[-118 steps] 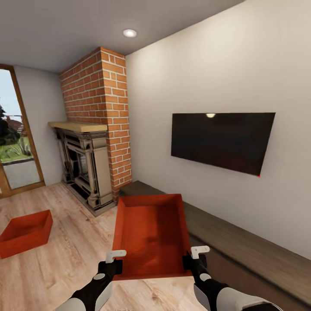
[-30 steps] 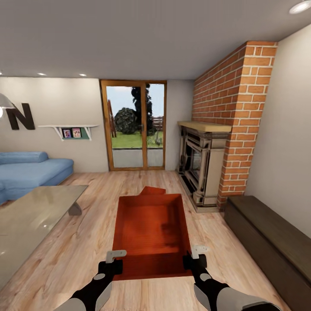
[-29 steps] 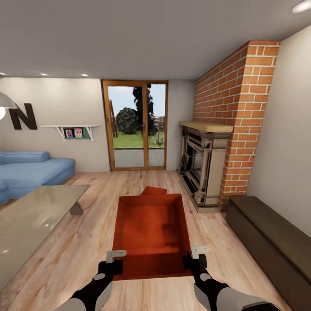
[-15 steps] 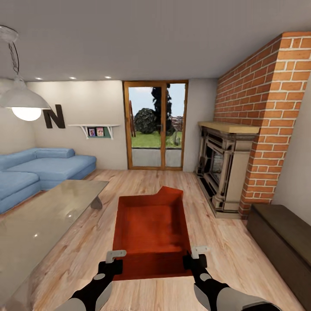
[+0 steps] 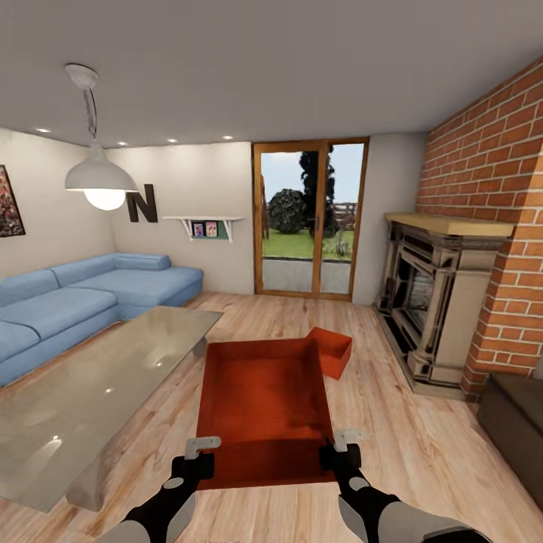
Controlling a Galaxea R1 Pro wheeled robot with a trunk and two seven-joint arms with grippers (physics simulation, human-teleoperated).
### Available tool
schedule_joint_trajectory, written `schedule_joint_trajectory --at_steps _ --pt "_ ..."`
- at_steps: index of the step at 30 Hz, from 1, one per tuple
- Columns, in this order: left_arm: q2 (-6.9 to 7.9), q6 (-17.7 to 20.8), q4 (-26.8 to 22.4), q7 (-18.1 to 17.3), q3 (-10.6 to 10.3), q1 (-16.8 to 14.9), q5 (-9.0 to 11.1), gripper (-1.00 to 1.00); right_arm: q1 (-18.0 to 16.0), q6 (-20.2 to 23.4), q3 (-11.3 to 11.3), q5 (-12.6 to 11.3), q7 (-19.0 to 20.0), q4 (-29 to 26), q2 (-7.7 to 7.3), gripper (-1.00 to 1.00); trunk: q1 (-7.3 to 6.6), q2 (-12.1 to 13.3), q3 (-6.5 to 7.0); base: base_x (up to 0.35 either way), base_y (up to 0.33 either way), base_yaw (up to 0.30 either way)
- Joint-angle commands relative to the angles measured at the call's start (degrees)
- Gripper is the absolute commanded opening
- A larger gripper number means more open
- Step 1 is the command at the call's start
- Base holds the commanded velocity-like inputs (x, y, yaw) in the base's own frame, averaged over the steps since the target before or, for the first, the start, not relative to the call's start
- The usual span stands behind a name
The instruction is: Move the two storage containers from the living room to the garage. In the garage, place one container on the floor and stack the other container on top of it (either order is fine).
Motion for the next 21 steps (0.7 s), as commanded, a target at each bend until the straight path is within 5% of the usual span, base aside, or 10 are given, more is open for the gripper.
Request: schedule_joint_trajectory --at_steps 1,21 --pt "0.59 -0.2 -0.2 0.6 -1.0 0.0 0.0 -1.0 -0.1 0.2 -2.9 1.2 0.5 0.1 0.03 -1.0 0.01 -0.1 -0.09 0.0 0.0 0.3" --pt "0.59 -0.2 -0.2 0.6 -1.0 0.0 0.0 -1.0 -0.1 0.2 -2.8 1.2 0.5 0.1 0.03 -1.0 0.01 -0.1 -0.09 0.0 0.0 0.3"
